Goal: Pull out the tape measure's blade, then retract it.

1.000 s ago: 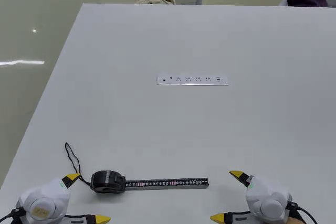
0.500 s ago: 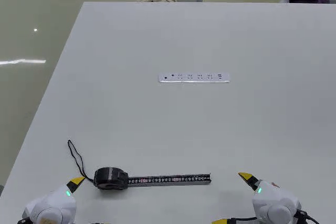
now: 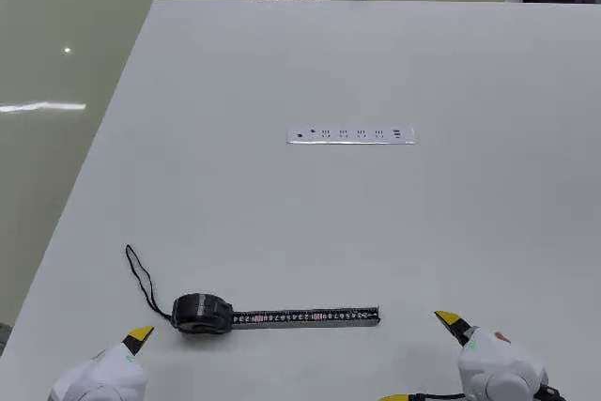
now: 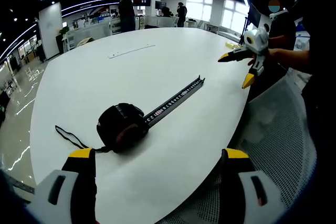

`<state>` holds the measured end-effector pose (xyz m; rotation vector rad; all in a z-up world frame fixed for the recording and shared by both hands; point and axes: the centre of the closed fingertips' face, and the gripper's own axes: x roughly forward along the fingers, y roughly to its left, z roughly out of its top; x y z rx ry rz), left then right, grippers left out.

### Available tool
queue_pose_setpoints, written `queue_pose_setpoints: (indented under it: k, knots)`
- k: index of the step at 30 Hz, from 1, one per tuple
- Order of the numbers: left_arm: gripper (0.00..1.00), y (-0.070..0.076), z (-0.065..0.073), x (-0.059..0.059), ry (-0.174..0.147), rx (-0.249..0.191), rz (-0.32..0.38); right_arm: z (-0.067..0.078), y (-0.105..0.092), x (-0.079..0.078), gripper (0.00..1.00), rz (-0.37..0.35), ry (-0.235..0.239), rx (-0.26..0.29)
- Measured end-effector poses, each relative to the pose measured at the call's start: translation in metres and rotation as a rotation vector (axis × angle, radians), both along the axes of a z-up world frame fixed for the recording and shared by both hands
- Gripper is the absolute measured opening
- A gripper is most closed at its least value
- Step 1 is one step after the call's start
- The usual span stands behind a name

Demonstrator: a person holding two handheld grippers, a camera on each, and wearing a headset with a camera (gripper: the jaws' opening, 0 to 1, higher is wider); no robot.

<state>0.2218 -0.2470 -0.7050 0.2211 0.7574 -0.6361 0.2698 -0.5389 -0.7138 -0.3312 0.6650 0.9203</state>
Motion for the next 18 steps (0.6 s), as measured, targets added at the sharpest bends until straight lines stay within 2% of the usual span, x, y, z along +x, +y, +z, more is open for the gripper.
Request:
queue_pose_setpoints:
  k: [10, 14, 16, 18]
  knots:
    - [0.99, -0.001, 0.001, 0.001, -0.015, -0.001, 0.055, 0.001, 0.0, -0.004, 0.97, -0.016, 0.003, 0.0]
    - [0.99, -0.005, -0.001, 0.0, -0.011, -0.004, 0.071, 0.002, 0.0, -0.005, 0.97, -0.026, 0.005, 0.007]
    - [0.98, -0.009, -0.003, -0.002, 0.008, -0.011, 0.074, 0.002, 0.001, -0.006, 0.97, -0.027, 0.007, 0.008]
    - [0.98, -0.012, -0.005, -0.002, 0.002, -0.013, 0.08, 0.0, 0.002, -0.006, 0.97, -0.031, 0.011, 0.008]
